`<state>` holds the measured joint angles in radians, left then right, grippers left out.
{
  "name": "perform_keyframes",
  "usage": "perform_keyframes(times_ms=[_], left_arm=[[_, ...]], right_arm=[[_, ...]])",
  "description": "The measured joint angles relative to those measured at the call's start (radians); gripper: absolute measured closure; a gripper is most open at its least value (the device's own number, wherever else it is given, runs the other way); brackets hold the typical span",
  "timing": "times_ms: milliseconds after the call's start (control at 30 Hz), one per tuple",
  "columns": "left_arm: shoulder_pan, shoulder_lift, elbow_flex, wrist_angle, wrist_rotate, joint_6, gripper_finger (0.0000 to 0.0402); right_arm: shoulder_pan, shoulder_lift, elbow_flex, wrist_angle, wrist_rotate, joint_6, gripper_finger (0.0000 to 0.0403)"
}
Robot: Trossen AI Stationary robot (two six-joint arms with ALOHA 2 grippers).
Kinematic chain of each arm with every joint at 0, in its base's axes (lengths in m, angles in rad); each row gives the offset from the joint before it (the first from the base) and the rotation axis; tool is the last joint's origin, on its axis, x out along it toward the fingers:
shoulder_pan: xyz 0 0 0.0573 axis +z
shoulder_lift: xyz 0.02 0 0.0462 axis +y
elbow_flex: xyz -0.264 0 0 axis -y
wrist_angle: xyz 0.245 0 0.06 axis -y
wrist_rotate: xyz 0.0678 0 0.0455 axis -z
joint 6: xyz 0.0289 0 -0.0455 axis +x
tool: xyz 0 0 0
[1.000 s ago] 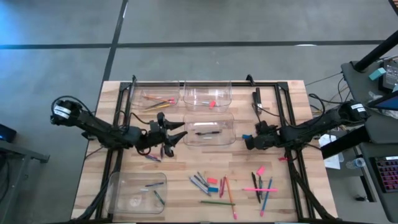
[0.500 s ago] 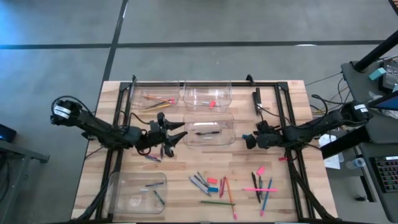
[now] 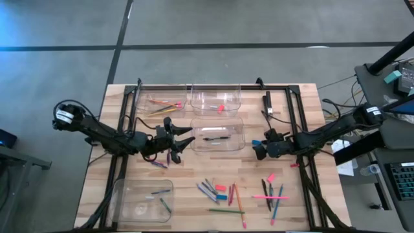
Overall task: Sort crayons/erasers/pens/pencils in bins
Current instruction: Put the top blue eraser into the top right transparent bin
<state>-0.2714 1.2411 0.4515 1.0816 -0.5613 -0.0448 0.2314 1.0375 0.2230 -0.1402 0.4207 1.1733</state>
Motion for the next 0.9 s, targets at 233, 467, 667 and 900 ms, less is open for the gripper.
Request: perform_keyframes(times_ms=[233, 467, 667, 900], left_arm=[[0.0, 0.0, 0.0, 0.0, 0.0, 0.0, 0.0223], [0.0, 0.0, 0.0, -0.002, 0.0, 0.0, 0.0223], [0.0, 0.0, 0.0, -0.018, 0.0, -0.001, 0.0223], [0.0, 0.0, 0.0, -0.019, 0.0, -0.001, 0.0223]], right_arm=[[-0.009, 0.082, 0.0, 0.001, 0.064, -0.058, 0.0136], [-0.01, 0.167, 0.0, 0.026, 0.085, -0.058, 0.0206], [-0.01, 0.169, 0.0, 0.027, 0.081, -0.069, 0.0209], [-0.01, 0.17, 0.016, 0.028, 0.038, -0.11, 0.021]])
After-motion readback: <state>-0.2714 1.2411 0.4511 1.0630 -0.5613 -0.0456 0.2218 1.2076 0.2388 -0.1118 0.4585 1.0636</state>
